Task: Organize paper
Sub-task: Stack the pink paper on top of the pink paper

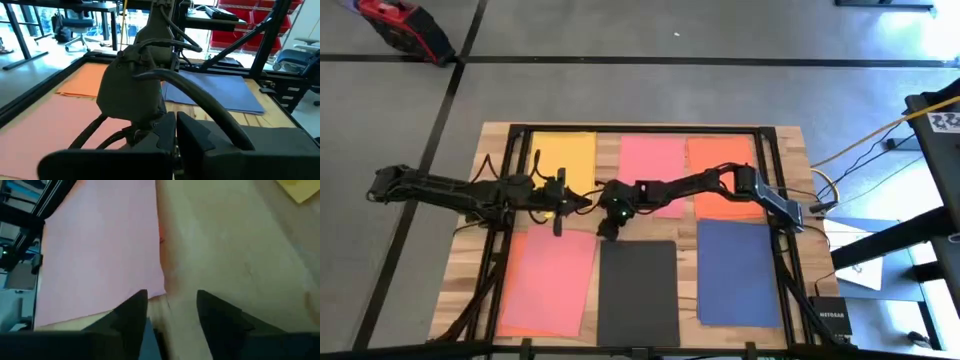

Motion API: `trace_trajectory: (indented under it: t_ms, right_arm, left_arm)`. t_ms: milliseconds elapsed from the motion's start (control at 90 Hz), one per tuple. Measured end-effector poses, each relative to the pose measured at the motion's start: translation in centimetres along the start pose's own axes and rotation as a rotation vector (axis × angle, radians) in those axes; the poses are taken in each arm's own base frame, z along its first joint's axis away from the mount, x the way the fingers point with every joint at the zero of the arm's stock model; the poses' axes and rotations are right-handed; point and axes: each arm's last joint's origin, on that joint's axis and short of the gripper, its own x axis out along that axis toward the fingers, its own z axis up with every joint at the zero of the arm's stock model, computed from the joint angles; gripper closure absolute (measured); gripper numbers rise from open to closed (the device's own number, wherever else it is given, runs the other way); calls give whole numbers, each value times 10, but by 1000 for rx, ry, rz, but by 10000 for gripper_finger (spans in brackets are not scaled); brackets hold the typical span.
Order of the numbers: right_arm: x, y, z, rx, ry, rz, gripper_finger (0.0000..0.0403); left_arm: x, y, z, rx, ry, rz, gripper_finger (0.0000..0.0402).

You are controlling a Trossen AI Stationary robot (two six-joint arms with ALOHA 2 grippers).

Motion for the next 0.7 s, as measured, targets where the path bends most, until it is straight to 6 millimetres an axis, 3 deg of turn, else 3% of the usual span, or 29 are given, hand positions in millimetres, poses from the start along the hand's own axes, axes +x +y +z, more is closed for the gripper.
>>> trace_trajectory:
  t_ms: [700]
  right_arm:
    - [12, 13, -9, 17, -13, 35, 240]
  left_arm:
    - [0, 0, 0, 4, -1, 1, 402]
